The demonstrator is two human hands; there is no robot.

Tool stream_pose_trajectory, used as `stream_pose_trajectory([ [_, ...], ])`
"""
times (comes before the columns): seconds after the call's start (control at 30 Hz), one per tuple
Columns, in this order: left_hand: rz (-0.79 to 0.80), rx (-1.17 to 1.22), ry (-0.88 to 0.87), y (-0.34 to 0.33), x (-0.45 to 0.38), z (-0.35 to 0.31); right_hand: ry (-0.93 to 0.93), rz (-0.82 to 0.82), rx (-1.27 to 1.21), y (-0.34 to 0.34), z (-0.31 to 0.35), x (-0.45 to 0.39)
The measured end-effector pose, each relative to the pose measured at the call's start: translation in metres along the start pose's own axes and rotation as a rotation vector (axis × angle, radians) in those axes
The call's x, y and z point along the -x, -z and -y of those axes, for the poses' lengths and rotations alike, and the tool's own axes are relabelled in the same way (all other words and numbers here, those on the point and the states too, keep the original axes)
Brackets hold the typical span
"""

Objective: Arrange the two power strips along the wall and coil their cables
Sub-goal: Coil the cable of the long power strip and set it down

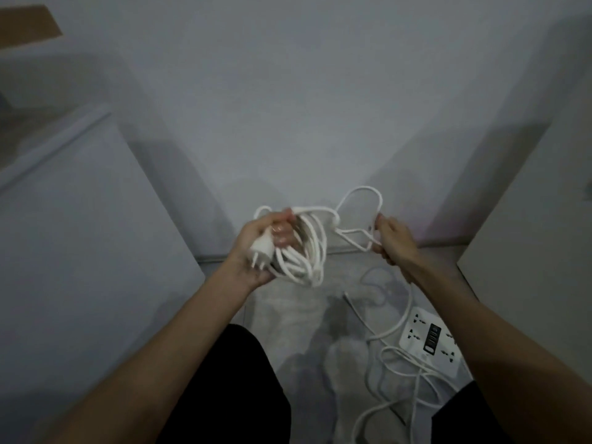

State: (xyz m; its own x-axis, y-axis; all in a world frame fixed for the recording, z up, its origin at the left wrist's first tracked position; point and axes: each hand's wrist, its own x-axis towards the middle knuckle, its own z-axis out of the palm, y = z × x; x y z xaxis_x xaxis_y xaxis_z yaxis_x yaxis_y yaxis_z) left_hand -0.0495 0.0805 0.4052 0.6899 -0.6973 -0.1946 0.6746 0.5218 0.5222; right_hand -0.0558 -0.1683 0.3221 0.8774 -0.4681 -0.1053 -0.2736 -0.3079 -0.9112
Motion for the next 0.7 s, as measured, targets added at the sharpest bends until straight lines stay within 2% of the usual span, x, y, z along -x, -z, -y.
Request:
stream_pose_trajectory([
  [0.07,0.043,0.135,-0.100,-0.001,-0.003,-0.024,0.133,0.077,0.234,0.003,-0.005,0.007],
  [0.13,-0.048,0.179,-0.174,-0.009,-0.003,-0.047,0.212,0.169,0.371,-0.002,-0.012,0.015],
  [0.23,-0.192,0.215,-0.265,-0.015,0.002,-0.067,0.129,0.431,0.593,-0.011,-0.027,0.017],
  [0.3,-0.171,0.280,-0.284,-0.012,0.006,-0.074,0.029,0.442,0.715,-0.008,-0.039,0.015],
  [0.4,-0.175,0.264,-0.265,-0.004,0.013,-0.079,0.039,0.223,0.490,0.003,-0.039,0.013],
  [0.47,-0.278,0.144,-0.347,0.003,0.010,-0.082,0.096,0.145,0.320,0.001,-0.024,0.011],
  [0.53,-0.415,-0.010,-0.431,0.008,0.003,-0.082,0.117,0.216,0.110,-0.004,-0.007,0.017],
  [0.6,-0.485,-0.056,-0.348,0.007,0.001,-0.077,0.160,0.306,-0.026,-0.010,0.005,0.024],
  [0.7,-0.482,-0.153,-0.254,0.006,0.002,-0.065,0.294,0.331,0.055,-0.020,0.009,0.025],
])
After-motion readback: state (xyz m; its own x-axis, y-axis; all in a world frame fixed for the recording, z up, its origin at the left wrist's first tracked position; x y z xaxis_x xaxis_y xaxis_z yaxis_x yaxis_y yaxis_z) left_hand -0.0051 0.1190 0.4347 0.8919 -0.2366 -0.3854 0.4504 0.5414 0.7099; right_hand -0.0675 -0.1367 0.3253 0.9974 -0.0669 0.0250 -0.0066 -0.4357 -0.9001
